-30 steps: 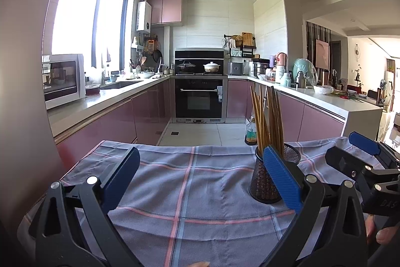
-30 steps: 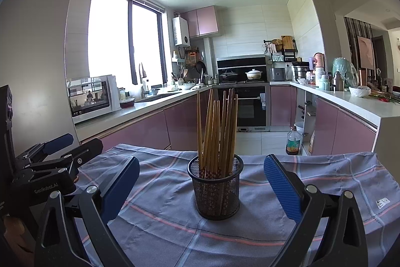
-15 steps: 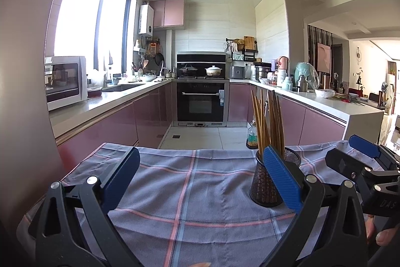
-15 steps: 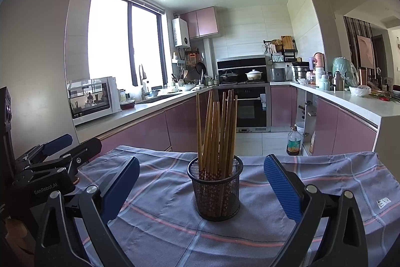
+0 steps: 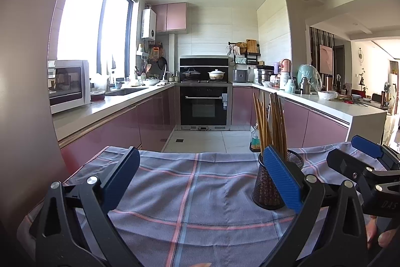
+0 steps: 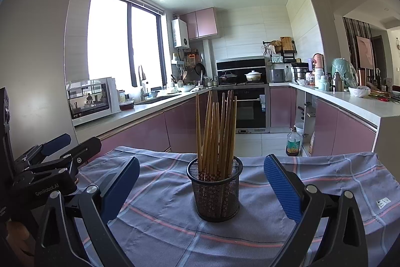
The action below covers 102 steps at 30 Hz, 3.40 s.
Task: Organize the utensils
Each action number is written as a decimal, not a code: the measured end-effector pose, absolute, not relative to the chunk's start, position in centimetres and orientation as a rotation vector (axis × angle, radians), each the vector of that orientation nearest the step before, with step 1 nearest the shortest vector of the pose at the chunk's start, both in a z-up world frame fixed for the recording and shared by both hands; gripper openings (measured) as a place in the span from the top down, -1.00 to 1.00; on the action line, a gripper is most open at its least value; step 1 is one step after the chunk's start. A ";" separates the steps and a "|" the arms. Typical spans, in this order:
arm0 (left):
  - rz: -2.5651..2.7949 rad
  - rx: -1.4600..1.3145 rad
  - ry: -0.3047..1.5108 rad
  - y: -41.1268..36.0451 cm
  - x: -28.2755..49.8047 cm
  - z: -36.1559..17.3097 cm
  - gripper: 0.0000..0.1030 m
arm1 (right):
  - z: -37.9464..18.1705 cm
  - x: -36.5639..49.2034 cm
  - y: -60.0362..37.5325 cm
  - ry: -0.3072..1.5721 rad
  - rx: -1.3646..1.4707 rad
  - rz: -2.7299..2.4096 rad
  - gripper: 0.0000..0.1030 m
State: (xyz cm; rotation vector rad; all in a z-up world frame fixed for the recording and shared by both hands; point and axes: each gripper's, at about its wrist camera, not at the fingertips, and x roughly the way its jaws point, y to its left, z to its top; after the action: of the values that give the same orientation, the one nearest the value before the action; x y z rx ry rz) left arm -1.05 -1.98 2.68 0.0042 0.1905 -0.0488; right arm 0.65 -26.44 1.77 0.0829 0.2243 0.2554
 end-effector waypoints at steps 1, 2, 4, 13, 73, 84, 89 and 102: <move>-0.050 0.004 0.191 -2.0 -1.1 2.7 -0.89 | 1.8 0.6 -26.4 0.222 0.083 0.255 -0.87; -0.051 0.003 0.191 -2.1 -1.1 2.7 -0.89 | 1.8 0.7 -26.4 0.222 0.082 0.255 -0.87; -0.052 0.004 0.192 -2.1 -1.1 2.7 -0.89 | 1.8 0.6 -26.4 0.223 0.082 0.253 -0.87; -0.053 0.003 0.194 -2.2 -1.2 2.7 -0.89 | 1.8 0.6 -26.5 0.221 0.085 0.254 -0.87; -0.060 0.000 0.206 -2.3 -1.1 2.5 -0.89 | 1.8 0.6 -26.9 0.220 0.086 0.247 -0.87; -0.060 0.002 0.208 -2.3 -1.2 2.5 -0.89 | 1.8 0.6 -26.9 0.218 0.087 0.247 -0.87; -0.059 0.001 0.209 -2.4 -1.1 2.4 -0.89 | 1.8 0.7 -26.9 0.223 0.088 0.249 -0.87; -0.052 0.023 0.217 -2.9 -1.1 1.9 -0.89 | 1.7 1.1 -26.9 0.231 0.089 0.248 -0.87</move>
State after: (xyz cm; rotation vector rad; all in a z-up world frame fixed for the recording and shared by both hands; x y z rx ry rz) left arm -1.13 -2.91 1.90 0.0225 0.2166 -0.0523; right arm 1.09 -26.89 1.67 0.0886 0.2305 0.2476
